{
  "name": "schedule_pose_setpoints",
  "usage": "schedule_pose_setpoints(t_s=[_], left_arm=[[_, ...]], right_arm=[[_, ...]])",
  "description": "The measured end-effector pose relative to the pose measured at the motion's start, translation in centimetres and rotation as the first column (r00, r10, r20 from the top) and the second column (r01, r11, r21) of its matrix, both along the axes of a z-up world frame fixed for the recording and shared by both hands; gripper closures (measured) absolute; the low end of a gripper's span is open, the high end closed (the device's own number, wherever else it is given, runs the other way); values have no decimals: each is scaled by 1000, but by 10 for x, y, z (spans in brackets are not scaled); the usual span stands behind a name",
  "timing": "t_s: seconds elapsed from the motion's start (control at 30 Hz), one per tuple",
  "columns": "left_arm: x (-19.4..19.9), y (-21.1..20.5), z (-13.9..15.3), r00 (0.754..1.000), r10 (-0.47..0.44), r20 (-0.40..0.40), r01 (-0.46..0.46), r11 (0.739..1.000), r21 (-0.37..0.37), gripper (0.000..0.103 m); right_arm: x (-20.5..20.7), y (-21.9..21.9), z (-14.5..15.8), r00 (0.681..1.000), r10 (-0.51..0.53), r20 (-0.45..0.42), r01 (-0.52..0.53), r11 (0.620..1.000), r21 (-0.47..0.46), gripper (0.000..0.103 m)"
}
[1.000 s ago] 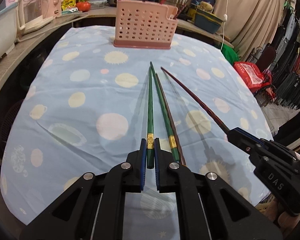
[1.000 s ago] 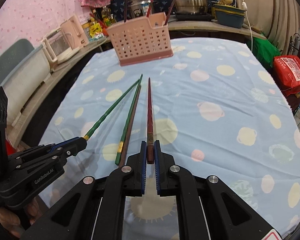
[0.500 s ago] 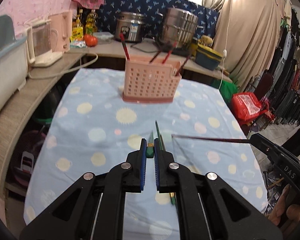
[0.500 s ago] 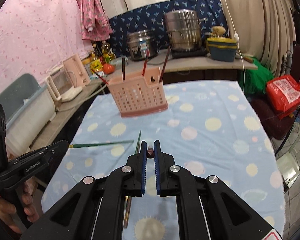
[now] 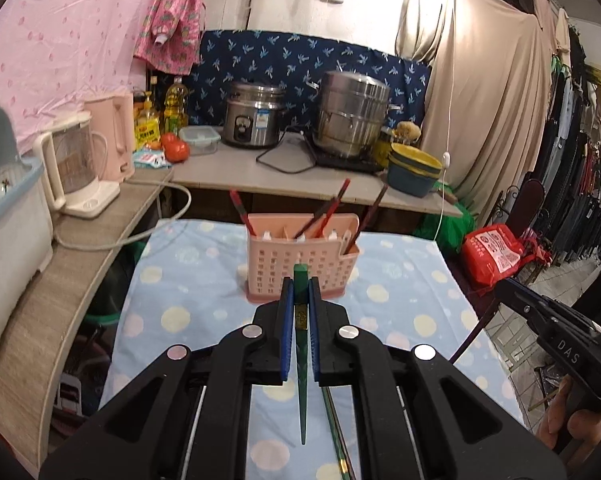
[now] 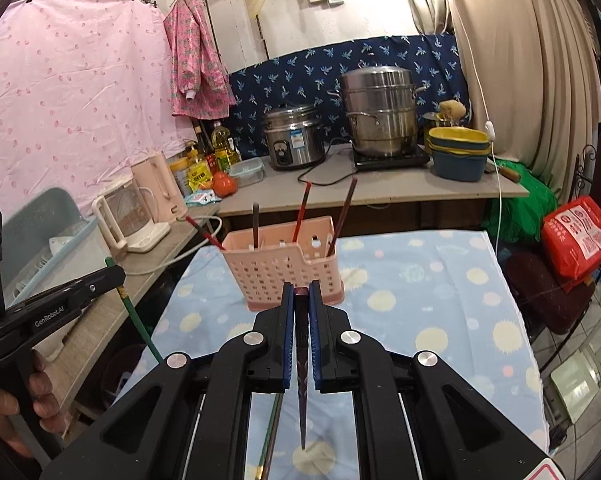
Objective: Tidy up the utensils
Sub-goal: 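Lift and carry both chopsticks over the pink holder, then open both tools to drop the chopsticks into the holder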
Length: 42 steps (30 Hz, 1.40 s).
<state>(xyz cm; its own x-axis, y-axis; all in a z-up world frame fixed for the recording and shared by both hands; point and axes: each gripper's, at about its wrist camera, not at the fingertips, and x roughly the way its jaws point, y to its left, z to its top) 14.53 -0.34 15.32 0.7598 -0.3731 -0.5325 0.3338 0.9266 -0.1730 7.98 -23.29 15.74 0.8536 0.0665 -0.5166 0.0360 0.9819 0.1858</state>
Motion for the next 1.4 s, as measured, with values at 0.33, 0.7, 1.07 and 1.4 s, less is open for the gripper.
schedule_pose_setpoints(t_s=[0.33, 0.7, 1.07, 1.4], left_arm=[[62, -7, 65, 992, 36, 125, -34, 999, -18, 96], [141, -14, 95, 977, 87, 197, -82, 996, -34, 96], [191, -23, 45, 990, 88, 106, -88, 996, -2, 96], [194, -18, 27, 987, 137, 89, -137, 991, 0, 69]], right_arm=[[70, -8, 63, 993, -14, 120, 19, 999, -36, 96], [166, -23, 88, 981, -67, 183, 73, 997, -24, 96], [230, -9, 22, 998, -50, 50, 52, 998, -40, 96], [228, -3, 5, 997, -67, 42, 70, 994, -81, 66]])
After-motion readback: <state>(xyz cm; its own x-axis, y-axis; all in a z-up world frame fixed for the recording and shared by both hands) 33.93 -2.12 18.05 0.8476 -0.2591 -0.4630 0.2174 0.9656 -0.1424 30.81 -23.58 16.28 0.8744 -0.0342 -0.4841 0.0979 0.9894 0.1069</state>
